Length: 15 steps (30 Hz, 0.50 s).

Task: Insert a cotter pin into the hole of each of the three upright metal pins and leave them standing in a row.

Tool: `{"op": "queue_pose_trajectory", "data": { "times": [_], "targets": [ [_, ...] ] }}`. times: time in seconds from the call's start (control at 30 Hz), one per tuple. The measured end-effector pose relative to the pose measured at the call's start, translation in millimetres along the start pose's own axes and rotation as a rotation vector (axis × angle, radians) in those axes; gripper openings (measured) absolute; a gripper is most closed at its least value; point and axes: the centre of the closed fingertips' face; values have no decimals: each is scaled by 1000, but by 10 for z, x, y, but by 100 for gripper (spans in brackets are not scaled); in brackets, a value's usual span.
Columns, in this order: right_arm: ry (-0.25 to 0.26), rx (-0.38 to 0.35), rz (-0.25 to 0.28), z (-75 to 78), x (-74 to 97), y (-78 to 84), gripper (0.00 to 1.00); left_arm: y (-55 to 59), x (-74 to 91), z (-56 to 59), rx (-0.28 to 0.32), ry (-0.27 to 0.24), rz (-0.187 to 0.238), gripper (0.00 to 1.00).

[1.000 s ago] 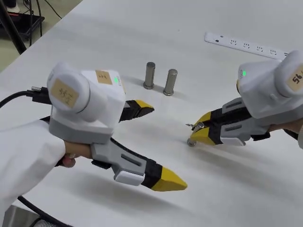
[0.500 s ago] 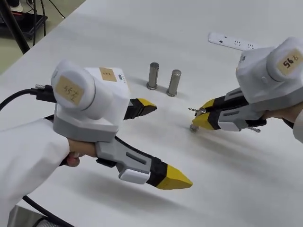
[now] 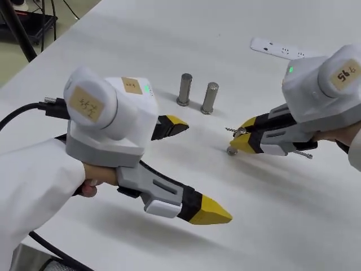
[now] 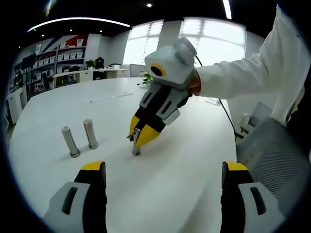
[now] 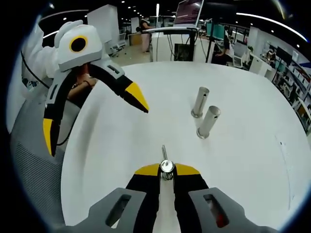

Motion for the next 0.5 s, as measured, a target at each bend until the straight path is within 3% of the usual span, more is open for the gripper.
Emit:
{"op": "queue_pose_trajectory", "data": {
  "times": [0.2, 0.33, 0.5],
  "targets": [
    [-6, 15, 0, -7, -5, -8, 5, 4, 4, 17, -8, 5, -9, 99],
    [-1, -13, 25, 7, 12, -52, 6, 9, 4, 26, -3, 4, -10, 99],
    [22, 4, 28, 40, 63, -67, 18, -13, 5, 32, -1, -4, -9, 99]
  ]
}}
Point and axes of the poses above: the centre of the closed fingertips' face, and the gripper's own axes: x roughly backward along the fingers, z roughly to its right, y roughly out of its underside, and after that the axes turned 14 degrees about -x, right-handed
